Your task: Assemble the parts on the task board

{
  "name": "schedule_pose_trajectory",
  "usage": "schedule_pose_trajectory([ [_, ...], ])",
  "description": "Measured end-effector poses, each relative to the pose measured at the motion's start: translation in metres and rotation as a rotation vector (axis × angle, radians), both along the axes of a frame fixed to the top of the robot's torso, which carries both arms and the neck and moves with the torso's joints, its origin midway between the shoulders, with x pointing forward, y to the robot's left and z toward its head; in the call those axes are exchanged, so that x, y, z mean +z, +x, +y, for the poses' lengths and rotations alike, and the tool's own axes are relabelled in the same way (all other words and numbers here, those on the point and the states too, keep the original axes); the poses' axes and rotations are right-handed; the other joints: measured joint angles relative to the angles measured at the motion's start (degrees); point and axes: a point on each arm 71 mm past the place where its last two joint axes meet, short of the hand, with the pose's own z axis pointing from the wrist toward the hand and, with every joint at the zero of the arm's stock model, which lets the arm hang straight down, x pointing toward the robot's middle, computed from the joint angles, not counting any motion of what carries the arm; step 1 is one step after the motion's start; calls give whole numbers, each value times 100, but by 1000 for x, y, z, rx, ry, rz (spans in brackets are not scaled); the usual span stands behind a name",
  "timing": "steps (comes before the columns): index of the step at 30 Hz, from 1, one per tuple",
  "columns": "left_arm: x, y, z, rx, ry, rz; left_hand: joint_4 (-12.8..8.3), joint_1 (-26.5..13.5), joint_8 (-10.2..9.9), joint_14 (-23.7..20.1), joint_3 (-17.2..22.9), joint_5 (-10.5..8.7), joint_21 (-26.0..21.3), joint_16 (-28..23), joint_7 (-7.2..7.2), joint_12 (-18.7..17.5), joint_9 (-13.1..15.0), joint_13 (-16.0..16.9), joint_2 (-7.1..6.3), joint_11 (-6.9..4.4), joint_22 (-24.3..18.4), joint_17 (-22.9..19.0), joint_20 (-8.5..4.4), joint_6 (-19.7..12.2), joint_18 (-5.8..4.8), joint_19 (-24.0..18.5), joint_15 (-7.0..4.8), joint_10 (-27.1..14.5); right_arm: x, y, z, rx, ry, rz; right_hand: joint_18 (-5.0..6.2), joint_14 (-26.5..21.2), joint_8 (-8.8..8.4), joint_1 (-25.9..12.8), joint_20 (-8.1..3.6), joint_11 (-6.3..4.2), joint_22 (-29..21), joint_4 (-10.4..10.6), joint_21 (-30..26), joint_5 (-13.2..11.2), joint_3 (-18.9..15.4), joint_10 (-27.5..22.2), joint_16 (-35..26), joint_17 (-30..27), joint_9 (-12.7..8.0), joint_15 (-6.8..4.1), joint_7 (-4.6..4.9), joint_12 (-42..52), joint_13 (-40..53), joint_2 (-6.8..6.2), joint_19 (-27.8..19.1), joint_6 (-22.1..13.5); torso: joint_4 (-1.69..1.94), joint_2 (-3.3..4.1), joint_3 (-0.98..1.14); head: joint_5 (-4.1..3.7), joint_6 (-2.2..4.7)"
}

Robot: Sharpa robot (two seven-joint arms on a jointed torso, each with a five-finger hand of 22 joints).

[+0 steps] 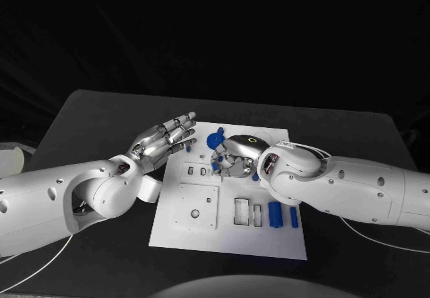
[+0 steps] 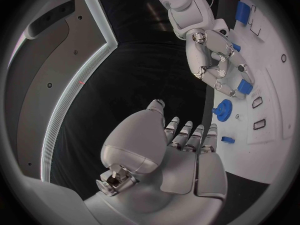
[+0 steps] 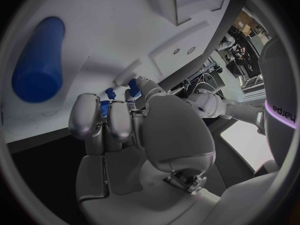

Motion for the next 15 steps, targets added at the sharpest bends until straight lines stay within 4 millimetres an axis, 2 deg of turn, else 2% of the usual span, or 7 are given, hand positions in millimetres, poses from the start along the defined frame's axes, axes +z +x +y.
schedule_pose_trajectory([
  [7, 0, 0, 0, 0, 0, 0, 0, 0, 0, 0, 0, 0, 0, 0, 0, 0, 0, 1, 0, 0, 0, 0, 0, 0, 0, 0, 0, 0, -3, 0, -1, 3, -12, 9, 0, 0, -308, -163, 29, -1, 0, 74, 46, -644, -142, 0, 145, 90, -154, 0, -44, 33, 0, -162, 29, -629, 2, -1, 1, 4, -1],
  [13, 0, 0, 1, 0, 1, 1, 0, 0, 0, 0, 0, 0, 0, 0, 0, 0, 0, 4, 0, 0, 0, 0, 0, 0, 1, 0, 0, 0, -4, 0, -2, 9, -14, 10, 0, 0, -351, -197, 6, -1, 4, 138, 46, -946, -235, 0, 168, 96, -205, 0, -63, 55, 0, -197, 52, -771, 1, -1, 1, 10, -13],
  [15, 0, 1, 1, 0, 1, 1, 0, 0, 0, 0, 0, 0, 0, 0, 0, 0, 0, 4, 0, 0, 0, 0, 0, 0, 0, 0, 0, 0, -4, 0, -2, 10, -14, 9, 1, 0, -369, -235, 6, -1, 4, 189, 46, -1115, -286, 0, 168, 96, -236, 0, -65, 55, 0, -235, 52, -853, 2, -1, 1, 12, -18],
])
